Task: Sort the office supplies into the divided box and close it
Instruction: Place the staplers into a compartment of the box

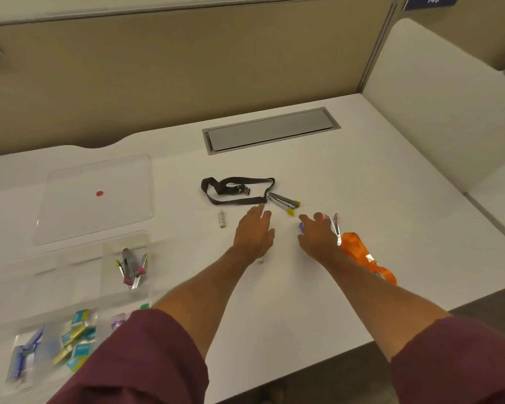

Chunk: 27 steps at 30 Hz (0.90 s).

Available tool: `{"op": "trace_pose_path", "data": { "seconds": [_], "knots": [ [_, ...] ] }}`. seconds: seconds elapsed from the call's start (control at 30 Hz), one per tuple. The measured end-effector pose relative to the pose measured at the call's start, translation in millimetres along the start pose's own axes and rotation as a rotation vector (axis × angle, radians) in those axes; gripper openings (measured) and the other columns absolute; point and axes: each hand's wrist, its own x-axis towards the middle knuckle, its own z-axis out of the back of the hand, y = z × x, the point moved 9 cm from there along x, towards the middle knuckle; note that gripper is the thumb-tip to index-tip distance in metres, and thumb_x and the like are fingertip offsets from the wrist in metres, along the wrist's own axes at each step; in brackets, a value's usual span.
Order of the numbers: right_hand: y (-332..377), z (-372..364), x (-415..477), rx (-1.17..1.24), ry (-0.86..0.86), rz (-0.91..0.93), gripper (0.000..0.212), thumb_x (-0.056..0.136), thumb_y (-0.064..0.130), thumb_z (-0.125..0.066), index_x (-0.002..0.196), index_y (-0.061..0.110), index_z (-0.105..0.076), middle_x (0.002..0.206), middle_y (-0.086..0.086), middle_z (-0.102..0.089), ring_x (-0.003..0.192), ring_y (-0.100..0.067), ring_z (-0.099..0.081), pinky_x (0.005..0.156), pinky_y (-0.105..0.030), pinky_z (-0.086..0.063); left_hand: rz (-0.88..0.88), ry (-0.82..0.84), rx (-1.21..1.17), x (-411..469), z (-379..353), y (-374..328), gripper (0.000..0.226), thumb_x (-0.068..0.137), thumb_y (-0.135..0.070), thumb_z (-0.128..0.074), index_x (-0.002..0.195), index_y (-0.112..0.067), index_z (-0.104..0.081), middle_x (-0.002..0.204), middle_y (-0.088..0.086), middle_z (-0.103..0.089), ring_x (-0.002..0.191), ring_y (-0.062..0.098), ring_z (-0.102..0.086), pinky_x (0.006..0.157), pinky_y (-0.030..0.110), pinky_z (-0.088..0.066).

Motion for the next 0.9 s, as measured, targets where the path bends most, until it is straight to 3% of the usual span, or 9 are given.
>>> {"op": "trace_pose_path", "data": {
  "seconds": [0.2, 0.4, 0.5, 0.6, 0.7, 0.9],
  "knots": [
    [-5, -7, 11, 0.087, -0.018, 0.023, 0.031, 0.096, 0.016, -0.048, 0.126, 0.020, -0.054, 0.128, -0.012, -0.049, 0.124, -0.030, -0.046, 0.112, -0.039, -0.032, -0.039, 0.026, 0.014, 33, -11, -21, 0.053, 0.093, -0.021, -0.053, 0.142, -0.008, -0.037, 0.157, 0.012, -0.026, 0.145, 0.026, -0.024, 0.117, 0.035, -0.025],
    [-14, 10, 29, 0.238, -0.011, 0.035, 0.033, 0.090, 0.007, -0.055, 0.122, 0.015, -0.057, 0.121, -0.014, -0.047, 0.110, -0.031, -0.052, 0.089, -0.033, -0.046, -0.090, 0.148, 0.123, 75, -22, -40, 0.069, 0.091, -0.009, -0.056, 0.150, -0.011, -0.020, 0.160, 0.011, -0.013, 0.147, 0.029, -0.016, 0.120, 0.040, -0.021],
    [-19, 18, 39, 0.248, -0.012, 0.039, 0.034, 0.089, 0.005, -0.055, 0.122, 0.014, -0.057, 0.122, -0.015, -0.046, 0.109, -0.032, -0.051, 0.085, -0.033, -0.046, -0.107, 0.223, 0.220, 88, -31, -44, 0.071, 0.091, -0.007, -0.054, 0.151, -0.012, -0.015, 0.160, 0.011, -0.011, 0.147, 0.031, -0.015, 0.121, 0.045, -0.018],
    [-24, 22, 48, 0.251, 0.001, 0.035, 0.040, 0.090, 0.004, -0.055, 0.128, 0.015, -0.054, 0.125, -0.015, -0.044, 0.110, -0.032, -0.051, 0.083, -0.034, -0.049, -0.116, 0.255, 0.292, 91, -39, -47, 0.069, 0.089, -0.004, -0.054, 0.149, -0.014, -0.020, 0.154, 0.010, -0.026, 0.144, 0.031, -0.022, 0.118, 0.047, -0.022],
    [-25, 22, 54, 0.249, 0.004, 0.046, 0.042, 0.090, 0.004, -0.053, 0.130, 0.016, -0.052, 0.125, -0.014, -0.044, 0.110, -0.031, -0.050, 0.082, -0.035, -0.048, -0.129, 0.203, 0.351, 90, -42, -50, 0.060, 0.085, -0.003, -0.060, 0.139, -0.015, -0.036, 0.136, 0.010, -0.048, 0.129, 0.029, -0.042, 0.113, 0.043, -0.030],
    [-20, 22, 58, 0.239, 0.009, 0.056, 0.042, 0.090, 0.006, -0.055, 0.131, 0.017, -0.052, 0.127, -0.013, -0.045, 0.112, -0.029, -0.051, 0.082, -0.035, -0.050, -0.116, 0.164, 0.361, 86, -40, -53, 0.057, 0.083, -0.005, -0.065, 0.133, -0.009, -0.040, 0.129, 0.013, -0.052, 0.119, 0.031, -0.052, 0.112, 0.041, -0.030]
  ]
}}
